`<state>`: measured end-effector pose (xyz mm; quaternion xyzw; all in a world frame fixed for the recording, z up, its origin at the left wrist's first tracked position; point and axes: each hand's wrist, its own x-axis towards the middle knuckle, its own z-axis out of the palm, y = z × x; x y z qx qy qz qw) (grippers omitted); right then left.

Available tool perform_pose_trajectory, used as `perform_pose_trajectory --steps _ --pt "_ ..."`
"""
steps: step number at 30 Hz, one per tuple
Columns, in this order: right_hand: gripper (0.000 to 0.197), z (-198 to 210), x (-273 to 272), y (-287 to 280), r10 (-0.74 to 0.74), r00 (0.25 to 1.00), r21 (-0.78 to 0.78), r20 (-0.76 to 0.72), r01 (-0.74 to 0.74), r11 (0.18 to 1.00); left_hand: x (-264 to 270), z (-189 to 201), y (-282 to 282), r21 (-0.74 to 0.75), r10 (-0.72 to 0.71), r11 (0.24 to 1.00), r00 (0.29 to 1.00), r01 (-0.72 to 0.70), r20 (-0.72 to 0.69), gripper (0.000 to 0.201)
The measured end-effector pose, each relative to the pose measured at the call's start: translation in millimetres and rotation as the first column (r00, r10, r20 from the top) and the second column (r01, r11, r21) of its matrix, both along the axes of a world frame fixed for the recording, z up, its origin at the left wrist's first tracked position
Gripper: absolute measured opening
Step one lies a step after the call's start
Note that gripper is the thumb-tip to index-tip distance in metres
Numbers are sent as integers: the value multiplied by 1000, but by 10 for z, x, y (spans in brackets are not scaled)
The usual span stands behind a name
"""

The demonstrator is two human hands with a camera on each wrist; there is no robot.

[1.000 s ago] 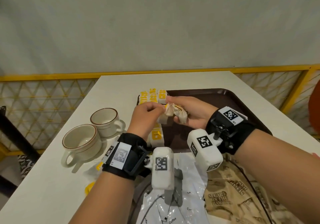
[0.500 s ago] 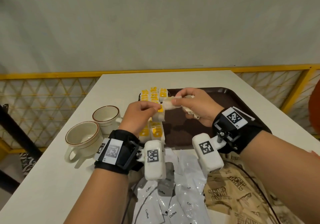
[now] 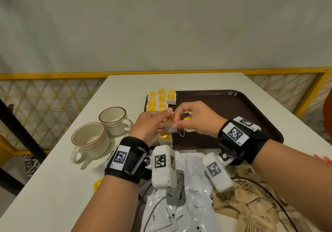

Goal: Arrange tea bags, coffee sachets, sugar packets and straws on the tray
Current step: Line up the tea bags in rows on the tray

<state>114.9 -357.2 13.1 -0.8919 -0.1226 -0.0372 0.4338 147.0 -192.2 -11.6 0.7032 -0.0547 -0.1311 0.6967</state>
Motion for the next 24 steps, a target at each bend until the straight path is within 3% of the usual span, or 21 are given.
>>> perform_pose_trajectory --steps 2,4,6,8,9,11,13,16,18,21,24 --pt "15 -20 -16 2 24 998 -17 -60 -25 1000 -19 -7 -9 11 2 1000 1000 -2 -1 26" --pt "12 -17 -43 5 55 988 66 -143 -46 997 -40 -2 1 50 4 999 999 -6 36 9" --pt "13 4 -38 -41 21 978 195 -208 21 981 -46 -6 34 73 5 997 996 -12 91 15" --pt "16 27 8 -148 -84 963 204 -255 139 969 -40 -19 85 75 28 996 989 -40 147 22" --pt "15 31 35 -211 -121 955 138 -270 163 977 -35 -29 113 76 45 995 982 -60 181 23" --pt "18 30 92 -323 -112 955 -136 -276 77 988 -25 -56 150 75 76 993 969 -96 234 23" --pt "33 6 113 -355 -32 944 -375 -328 -99 922 -29 -77 163 46 103 992 965 -117 241 22" --pt "48 -10 94 -321 48 935 -514 -352 -236 825 -15 -109 170 12 126 991 971 -131 203 26" --pt "41 -36 66 -308 108 946 -495 -307 -256 830 -14 -115 163 0 118 993 976 -120 181 16" --pt "14 -69 21 -298 168 962 -383 -214 -241 892 -13 -130 150 -17 124 992 979 -123 163 12" --pt "7 -36 -12 -293 82 991 -267 -102 -107 958 -9 -141 147 -5 127 992 974 -129 186 12"
